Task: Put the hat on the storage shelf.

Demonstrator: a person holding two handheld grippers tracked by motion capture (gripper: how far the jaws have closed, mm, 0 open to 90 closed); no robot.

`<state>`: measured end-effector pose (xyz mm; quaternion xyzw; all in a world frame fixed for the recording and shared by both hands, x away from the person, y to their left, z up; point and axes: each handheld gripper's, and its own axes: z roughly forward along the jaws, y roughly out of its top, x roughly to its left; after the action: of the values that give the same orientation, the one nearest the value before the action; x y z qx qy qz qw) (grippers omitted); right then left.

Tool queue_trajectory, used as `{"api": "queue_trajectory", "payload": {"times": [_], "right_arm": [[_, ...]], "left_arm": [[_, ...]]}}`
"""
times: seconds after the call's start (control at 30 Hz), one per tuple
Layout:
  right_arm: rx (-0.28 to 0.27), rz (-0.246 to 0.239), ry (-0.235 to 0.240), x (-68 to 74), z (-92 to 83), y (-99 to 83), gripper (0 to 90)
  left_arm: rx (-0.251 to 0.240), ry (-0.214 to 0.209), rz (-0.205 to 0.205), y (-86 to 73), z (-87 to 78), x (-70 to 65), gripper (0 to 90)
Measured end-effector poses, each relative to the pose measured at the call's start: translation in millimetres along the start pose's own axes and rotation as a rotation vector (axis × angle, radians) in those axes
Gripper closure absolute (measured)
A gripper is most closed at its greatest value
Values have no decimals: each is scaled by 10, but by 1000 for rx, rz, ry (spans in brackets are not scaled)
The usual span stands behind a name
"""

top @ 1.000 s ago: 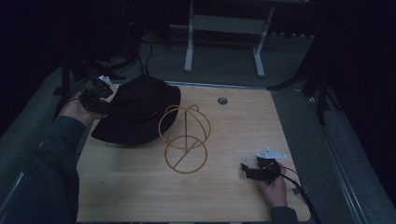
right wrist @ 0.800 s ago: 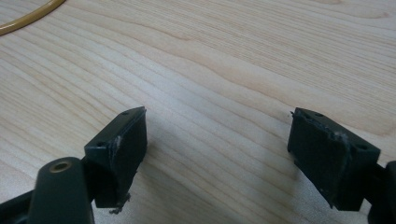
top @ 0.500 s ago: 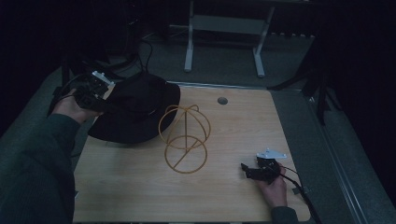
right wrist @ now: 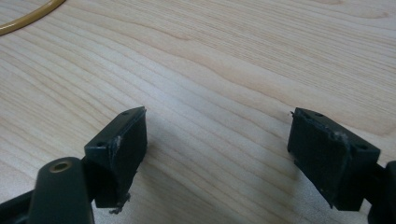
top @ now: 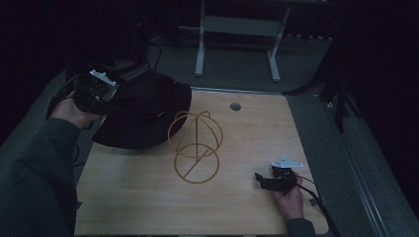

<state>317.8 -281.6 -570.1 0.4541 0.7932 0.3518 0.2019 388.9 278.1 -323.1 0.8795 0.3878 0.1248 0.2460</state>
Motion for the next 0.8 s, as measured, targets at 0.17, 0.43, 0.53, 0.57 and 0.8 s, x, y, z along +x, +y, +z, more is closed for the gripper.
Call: {"api": "queue_trajectory", "payload": {"times": [0.17,0.43,0.53,0.57,0.8], "right_arm": [[0,2,0,1,0,0,197],[0,4,0,3,0,1,197],[-1,3,0,2,1,0,197],[-1,3,0,2,1,0,197],[-1,3,0,2,1,0,197]], "left_arm": [[-1,4,3,10,-53,4,884],[-10,13,8,11,-186,20,884],[-13,14,10,6,-230,28,884],[-16,16,9,2,-247,33,884],[-18,16,8,-21,-326,47,884]]}}
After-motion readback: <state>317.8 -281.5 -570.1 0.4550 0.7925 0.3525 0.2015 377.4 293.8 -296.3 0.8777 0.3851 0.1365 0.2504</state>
